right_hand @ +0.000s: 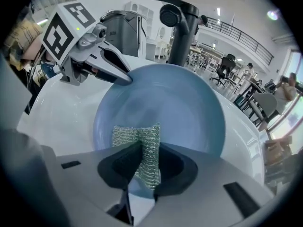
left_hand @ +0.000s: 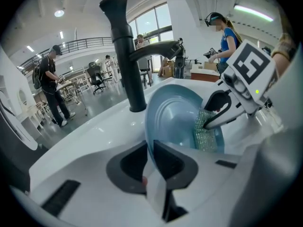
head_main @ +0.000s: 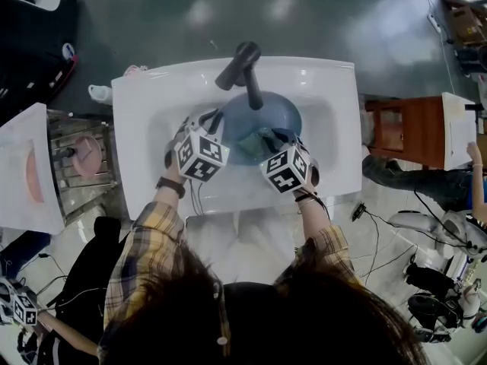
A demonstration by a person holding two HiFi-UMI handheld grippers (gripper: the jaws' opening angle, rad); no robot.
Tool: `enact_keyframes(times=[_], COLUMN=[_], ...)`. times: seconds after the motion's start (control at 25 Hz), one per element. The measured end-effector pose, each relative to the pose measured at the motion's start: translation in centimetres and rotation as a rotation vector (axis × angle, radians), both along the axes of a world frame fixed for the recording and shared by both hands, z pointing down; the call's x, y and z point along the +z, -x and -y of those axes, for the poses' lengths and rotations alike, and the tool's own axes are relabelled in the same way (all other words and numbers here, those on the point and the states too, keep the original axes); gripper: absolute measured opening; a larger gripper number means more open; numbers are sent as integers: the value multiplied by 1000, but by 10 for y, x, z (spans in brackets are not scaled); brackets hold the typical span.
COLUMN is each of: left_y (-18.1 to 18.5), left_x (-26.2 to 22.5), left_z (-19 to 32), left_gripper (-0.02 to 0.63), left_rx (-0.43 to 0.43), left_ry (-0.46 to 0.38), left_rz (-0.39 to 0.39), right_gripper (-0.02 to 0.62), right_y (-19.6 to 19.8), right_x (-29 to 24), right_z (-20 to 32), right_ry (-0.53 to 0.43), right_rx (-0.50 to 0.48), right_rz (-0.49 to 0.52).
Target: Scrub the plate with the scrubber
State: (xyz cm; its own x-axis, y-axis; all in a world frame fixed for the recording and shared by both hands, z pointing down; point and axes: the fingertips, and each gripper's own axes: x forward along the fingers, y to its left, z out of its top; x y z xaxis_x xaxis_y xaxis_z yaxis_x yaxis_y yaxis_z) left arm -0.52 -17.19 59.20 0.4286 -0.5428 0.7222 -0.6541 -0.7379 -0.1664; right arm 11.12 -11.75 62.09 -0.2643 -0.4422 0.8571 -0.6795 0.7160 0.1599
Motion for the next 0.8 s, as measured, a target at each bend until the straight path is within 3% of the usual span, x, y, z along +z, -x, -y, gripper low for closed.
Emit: enact_keyframes(times=[0.44,0.8], left_y=[-4,-6], left_x=[1,0], left_z=[-1,-4], left_gripper=[43,44], left_rx=[8,16], left_ry=[5,11], left_rz=[-6,-6], right_gripper=[104,104], right_y=[-46,-50], right_x=[-14,-51], right_z=[18,61], right_ry=[-68,-228], right_rx=[76,127], right_rz=[-33,-6])
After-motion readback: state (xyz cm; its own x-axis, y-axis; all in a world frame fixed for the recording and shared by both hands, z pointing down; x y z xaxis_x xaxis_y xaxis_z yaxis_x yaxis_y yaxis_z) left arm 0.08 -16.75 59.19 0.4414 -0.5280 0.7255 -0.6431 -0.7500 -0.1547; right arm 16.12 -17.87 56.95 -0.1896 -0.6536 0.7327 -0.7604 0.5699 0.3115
